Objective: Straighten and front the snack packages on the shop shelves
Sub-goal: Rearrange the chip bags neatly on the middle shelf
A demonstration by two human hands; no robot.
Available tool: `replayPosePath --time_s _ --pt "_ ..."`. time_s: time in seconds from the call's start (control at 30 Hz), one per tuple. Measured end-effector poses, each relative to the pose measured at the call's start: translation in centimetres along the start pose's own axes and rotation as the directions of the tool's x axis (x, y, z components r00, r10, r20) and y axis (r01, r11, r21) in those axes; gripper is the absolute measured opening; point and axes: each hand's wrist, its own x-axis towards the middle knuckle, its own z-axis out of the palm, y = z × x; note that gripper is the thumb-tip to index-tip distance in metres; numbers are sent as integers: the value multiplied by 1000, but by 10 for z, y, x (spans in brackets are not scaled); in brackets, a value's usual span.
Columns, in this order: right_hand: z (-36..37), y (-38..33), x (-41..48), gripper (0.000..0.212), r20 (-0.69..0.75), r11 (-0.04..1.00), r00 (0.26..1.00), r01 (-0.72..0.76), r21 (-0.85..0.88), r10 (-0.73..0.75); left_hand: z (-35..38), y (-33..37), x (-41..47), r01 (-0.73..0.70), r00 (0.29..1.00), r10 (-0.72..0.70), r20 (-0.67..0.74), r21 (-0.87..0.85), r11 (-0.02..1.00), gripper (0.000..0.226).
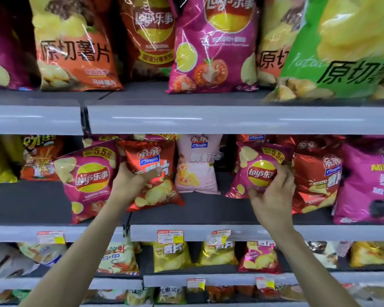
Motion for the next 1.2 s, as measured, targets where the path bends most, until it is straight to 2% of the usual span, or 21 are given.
replayPosePath --time_s 0.1,0.17,0.23,0.27,0.33,0.37,0.43,0.63,0.8,0.97,1.2 --pt "5 6 7 96 149 942 978 -186 278 149 9 10 -2 1 1000 -3 -9 -139 990 91" --pt "10 9 11 91 200 909 964 -238 341 177 16 19 -16 -18 1000 18 1 -177 984 64" --pt "16 10 13 87 195 897 963 -247 366 185 24 17 -22 -39 999 43 14 -224 974 56" --pt "19 10 15 85 188 887 963 -255 386 195 25 15 -26 -49 998 55 16 -244 969 60" --pt "24 12 18 84 187 871 958 -277 406 217 26 11 -32 -55 998 65 24 -292 955 81" --pt "26 13 20 86 194 867 954 -289 407 227 26 10 -34 -51 998 61 21 -314 948 92" --pt "31 16 25 95 211 854 944 -321 409 254 27 6 -38 -79 997 82 -5 -326 942 100" --pt "44 23 33 115 246 843 932 -350 408 268 33 11 -60 -234 969 192 -154 -333 913 90" --pt "36 11 23 101 259 805 936 -339 486 238 25 16 -73 -263 957 182 -227 -408 874 94" --pt "20 -8 7 107 247 771 954 -284 570 170 15 14 -94 -322 928 189 -322 -435 841 77" --pt "36 -77 -32 103 304 725 953 -219 653 14 -30 2 -103 -357 906 203 -370 -414 837 87"
